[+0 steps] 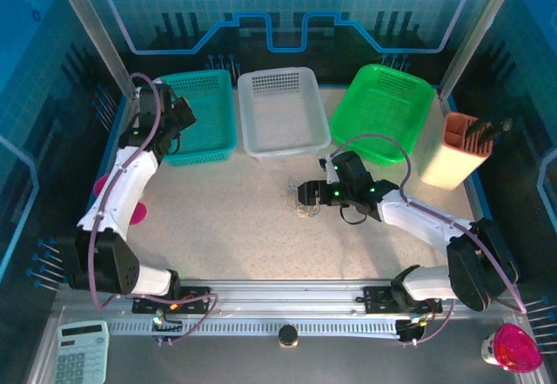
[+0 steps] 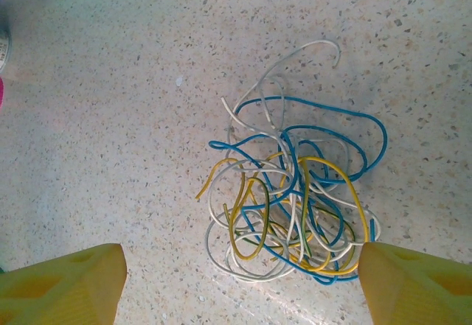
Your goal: Untangle the cables
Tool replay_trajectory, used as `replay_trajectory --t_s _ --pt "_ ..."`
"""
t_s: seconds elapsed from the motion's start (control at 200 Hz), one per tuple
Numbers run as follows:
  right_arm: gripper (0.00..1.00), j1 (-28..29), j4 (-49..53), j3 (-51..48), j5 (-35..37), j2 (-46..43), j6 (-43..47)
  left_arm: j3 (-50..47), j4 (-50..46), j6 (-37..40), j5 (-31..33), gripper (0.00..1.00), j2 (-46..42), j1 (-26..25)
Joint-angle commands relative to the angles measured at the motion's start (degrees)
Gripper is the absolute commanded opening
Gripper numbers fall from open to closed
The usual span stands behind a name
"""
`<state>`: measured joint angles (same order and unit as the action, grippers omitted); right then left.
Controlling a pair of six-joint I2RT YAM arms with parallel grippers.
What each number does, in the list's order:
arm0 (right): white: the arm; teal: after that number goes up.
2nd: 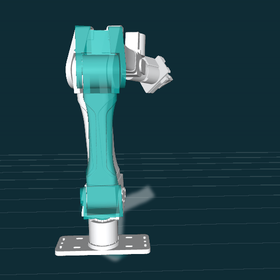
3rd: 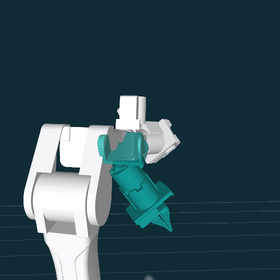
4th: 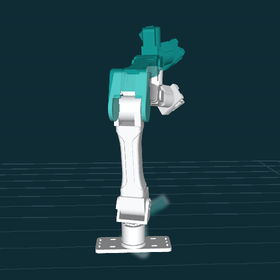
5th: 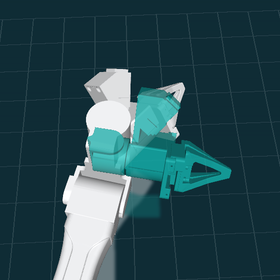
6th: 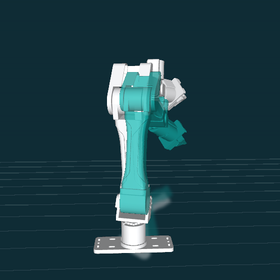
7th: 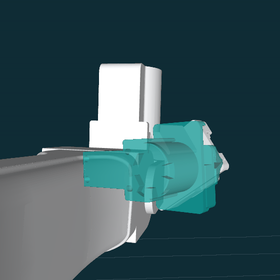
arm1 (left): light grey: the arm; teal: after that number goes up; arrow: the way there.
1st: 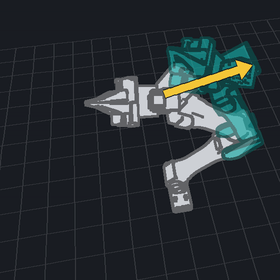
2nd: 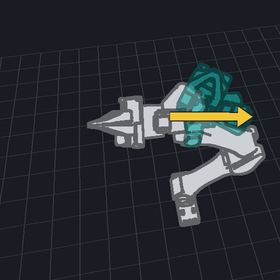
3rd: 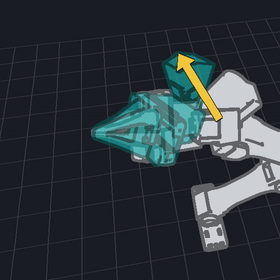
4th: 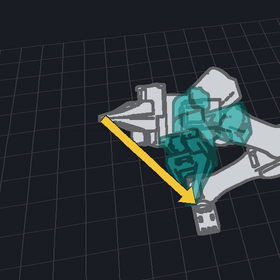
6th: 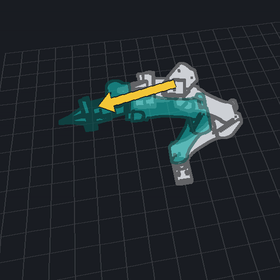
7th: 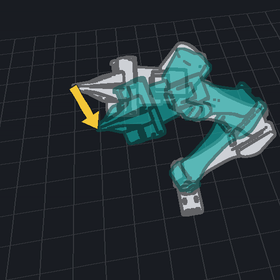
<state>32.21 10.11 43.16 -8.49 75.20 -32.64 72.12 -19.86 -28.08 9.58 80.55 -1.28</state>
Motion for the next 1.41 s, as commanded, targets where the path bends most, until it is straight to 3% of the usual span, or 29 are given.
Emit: replay_trajectory --t_s 0.0,0.125,0.18,0.235,0.345,0.55,0.705,0.86,1.05,1.166,1.401 --pt "0.83 -0.02 2.52 0.55 1.11 -2.25 1.70 -0.44 1.40 1.61 -1.57 0.06 1.10 1.25" --pt "0.83 -0.34 3.21 0.53 1.59 -3.32 2.28 1.09 0.38 2.29 -2.55 0.51 1.22 1.56" --pt "0.84 -0.47 3.35 0.48 1.67 -3.52 2.39 1.98 -0.08 2.44 -2.59 0.66 0.76 1.55" --pt "0.83 -0.67 3.39 0.61 1.65 -3.40 2.49 3.09 -0.58 2.75 -3.11 0.77 0.11 1.55" --pt "0.83 -0.74 3.25 0.65 1.71 -2.98 2.48 5.48 -1.60 2.78 -5.13 0.87 -1.29 1.57" --pt "0.82 -1.27 3.12 1.22 1.72 -1.82 2.71 8.72 -3.48 0.39 -13.90 0.99 -4.01 0.55" --pt "0.78 -2.13 3.25 1.70 1.18 -1.61 3.37 5.13 -4.80 -0.63 -15.73 0.99 -8.41 -6.10" --pt "0.75 -3.26 3.44 1.61 -0.08 -1.14 3.63 -8.65 0.32 -7.47 -14.01 0.99 -15.31 -16.29" --pt "0.66 -3.76 2.59 0.81 -1.85 0.39 3.42 -28.40 7.05 -17.52 -6.77 0.99 -21.66 -29.57" --pt "0.59 -3.91 1.64 1.08 -3.21 2.57 3.53 -34.99 7.93 -20.44 -5.33 0.99 -22.84 -32.09" --pt "0.46 -3.31 -2.17 2.28 -7.07 8.49 2.13 -36.31 7.02 -20.23 -4.30 0.99 -24.27 -32.92"
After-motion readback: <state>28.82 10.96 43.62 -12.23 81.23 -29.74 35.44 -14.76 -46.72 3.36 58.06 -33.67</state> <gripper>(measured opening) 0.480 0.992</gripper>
